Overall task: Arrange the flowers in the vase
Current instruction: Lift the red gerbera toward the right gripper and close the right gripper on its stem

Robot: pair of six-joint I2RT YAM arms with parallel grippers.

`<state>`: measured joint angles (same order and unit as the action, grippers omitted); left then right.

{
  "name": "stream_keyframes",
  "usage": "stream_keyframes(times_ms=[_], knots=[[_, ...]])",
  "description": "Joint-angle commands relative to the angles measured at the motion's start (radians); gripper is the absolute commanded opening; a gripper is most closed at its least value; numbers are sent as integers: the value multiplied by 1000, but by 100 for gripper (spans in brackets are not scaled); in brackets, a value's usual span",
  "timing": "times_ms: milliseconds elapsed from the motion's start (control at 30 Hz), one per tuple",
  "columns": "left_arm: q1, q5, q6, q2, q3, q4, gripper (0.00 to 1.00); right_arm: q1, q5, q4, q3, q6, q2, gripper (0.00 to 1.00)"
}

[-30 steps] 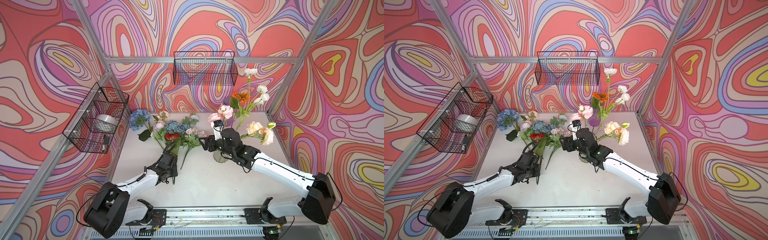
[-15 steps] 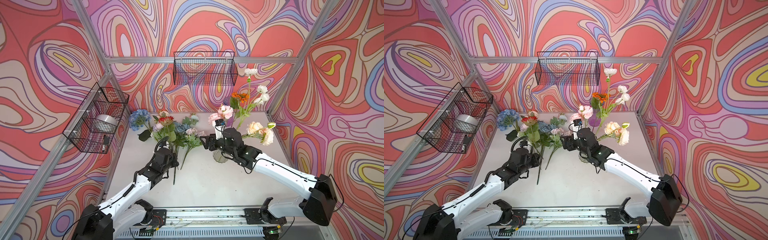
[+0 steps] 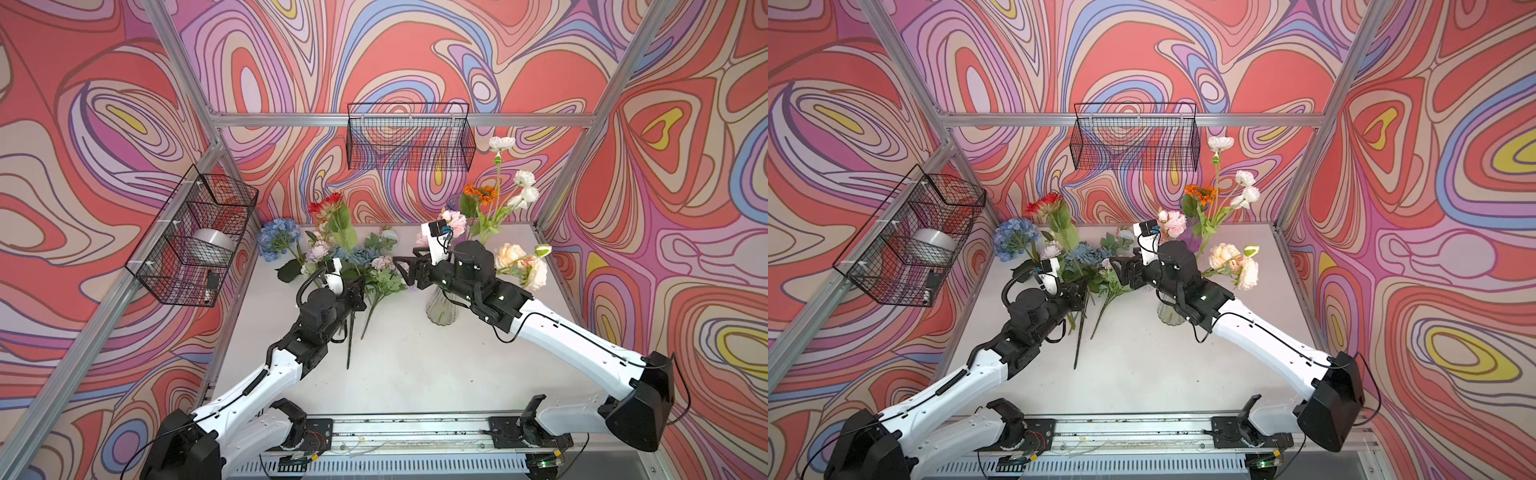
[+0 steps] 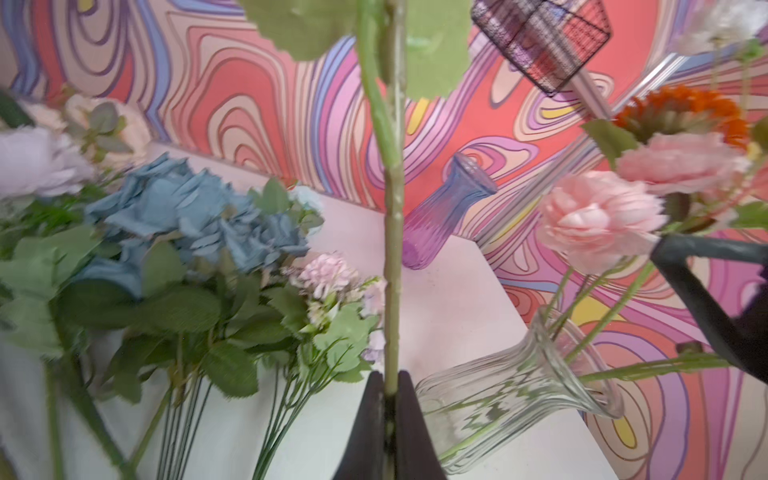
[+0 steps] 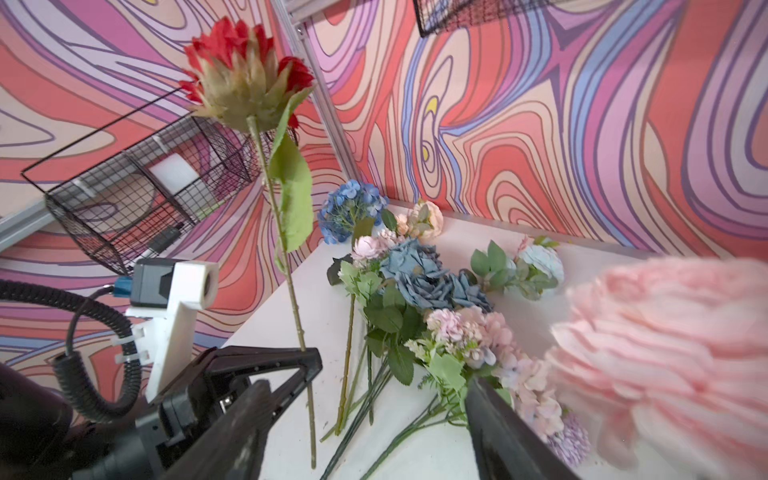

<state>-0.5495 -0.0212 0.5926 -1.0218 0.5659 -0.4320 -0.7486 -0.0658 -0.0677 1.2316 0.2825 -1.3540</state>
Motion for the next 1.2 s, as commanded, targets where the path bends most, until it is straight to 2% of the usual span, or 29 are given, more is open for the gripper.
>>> stream_keyframes(times_ms=[0, 233, 367, 667, 800, 967, 1033, 1067, 1167], knots=[[-40, 55, -97, -19, 28, -146, 0, -4, -64, -5, 50, -56, -32, 77], [-168, 41, -208, -42, 46, -171, 0, -3, -96, 17, 77, -41, -59, 75], [-208, 40, -221, -54, 50, -177, 0, -3, -115, 43, 56, -10, -59, 67], [-233, 54, -238, -71, 52, -178, 0, -4, -132, 67, 20, 27, -53, 35], [-242, 60, -253, -77, 61, -171, 0, -4, -142, 69, 10, 32, -55, 15], [-257, 57, -274, -77, 69, -159, 0, -3, -146, 68, 4, 30, -52, 1], [-257, 52, -272, -75, 68, -162, 0, -3, -144, 68, 3, 28, -50, 0], [-256, 50, -269, -73, 67, -164, 12, -4, -142, 68, -1, 29, -46, 0], [-257, 18, -247, -64, 55, -177, 64, -4, -135, 68, -9, 26, -37, 0]])
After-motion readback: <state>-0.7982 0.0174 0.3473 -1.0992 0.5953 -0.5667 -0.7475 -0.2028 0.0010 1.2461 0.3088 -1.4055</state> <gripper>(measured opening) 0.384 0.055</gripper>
